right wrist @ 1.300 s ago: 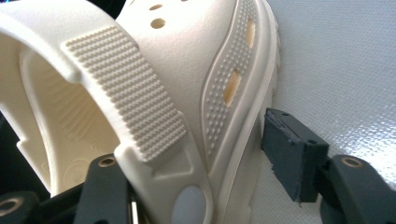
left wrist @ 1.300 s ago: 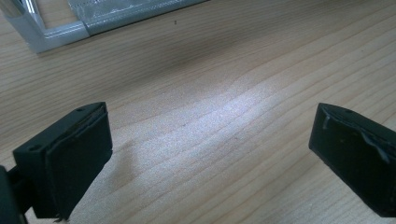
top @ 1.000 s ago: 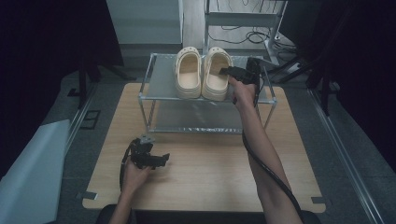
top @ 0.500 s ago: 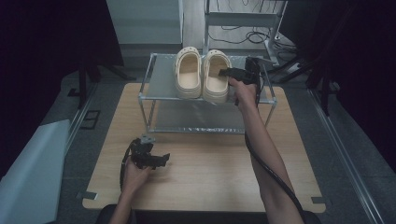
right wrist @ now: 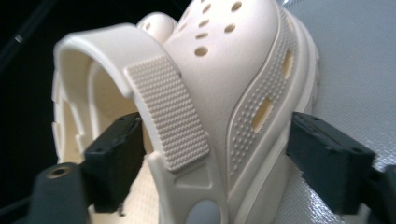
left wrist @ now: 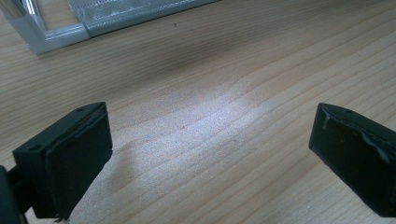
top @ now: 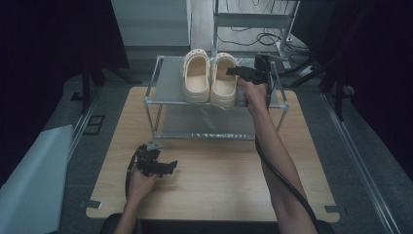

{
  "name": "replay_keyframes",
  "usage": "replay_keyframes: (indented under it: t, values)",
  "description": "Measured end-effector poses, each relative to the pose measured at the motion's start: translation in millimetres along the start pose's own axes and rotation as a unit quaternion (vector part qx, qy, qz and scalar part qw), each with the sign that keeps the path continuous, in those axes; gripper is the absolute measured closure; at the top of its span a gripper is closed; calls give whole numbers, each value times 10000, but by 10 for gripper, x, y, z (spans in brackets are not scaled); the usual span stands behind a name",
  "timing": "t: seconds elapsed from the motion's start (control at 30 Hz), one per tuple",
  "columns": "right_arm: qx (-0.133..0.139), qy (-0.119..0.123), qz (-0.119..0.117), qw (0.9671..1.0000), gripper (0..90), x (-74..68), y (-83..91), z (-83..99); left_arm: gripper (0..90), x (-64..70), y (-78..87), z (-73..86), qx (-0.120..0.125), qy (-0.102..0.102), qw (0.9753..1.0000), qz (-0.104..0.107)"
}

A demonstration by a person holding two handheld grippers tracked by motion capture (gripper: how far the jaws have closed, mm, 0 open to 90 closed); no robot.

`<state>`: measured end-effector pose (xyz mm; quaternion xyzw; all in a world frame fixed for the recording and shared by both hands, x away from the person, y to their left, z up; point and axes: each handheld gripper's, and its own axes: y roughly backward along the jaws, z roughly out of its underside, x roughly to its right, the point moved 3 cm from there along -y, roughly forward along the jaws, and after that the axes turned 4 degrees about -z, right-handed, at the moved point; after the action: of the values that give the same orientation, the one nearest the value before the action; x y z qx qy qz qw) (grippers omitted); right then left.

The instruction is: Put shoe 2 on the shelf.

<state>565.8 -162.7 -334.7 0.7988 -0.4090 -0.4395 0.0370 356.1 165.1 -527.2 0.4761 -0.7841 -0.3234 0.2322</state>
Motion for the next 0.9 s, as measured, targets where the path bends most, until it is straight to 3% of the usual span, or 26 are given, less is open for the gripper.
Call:
replay_keyframes:
  t: [0.2,0.4,0.53,0.6,0.9]
  values:
    - [58,-175,-210,9996,324,73,24,-7,0,15,-4,-4,-32,-25,10000,37]
    - [99,-91,-227,9997,331,63,-66,-33,0,9,-6,-4,-9,-20,10000,4]
    - [125,-68,-368,9992,347,60,-52,-43,0,-2,-2,0,9,10,10000,-3]
    - [151,-77,-583,9982,304,51,-5,-37,0,3,-3,-1,11,16,10000,8]
    - [58,233,-778,9967,178,93,220,33,0,4,-4,-2,22,14,10000,8]
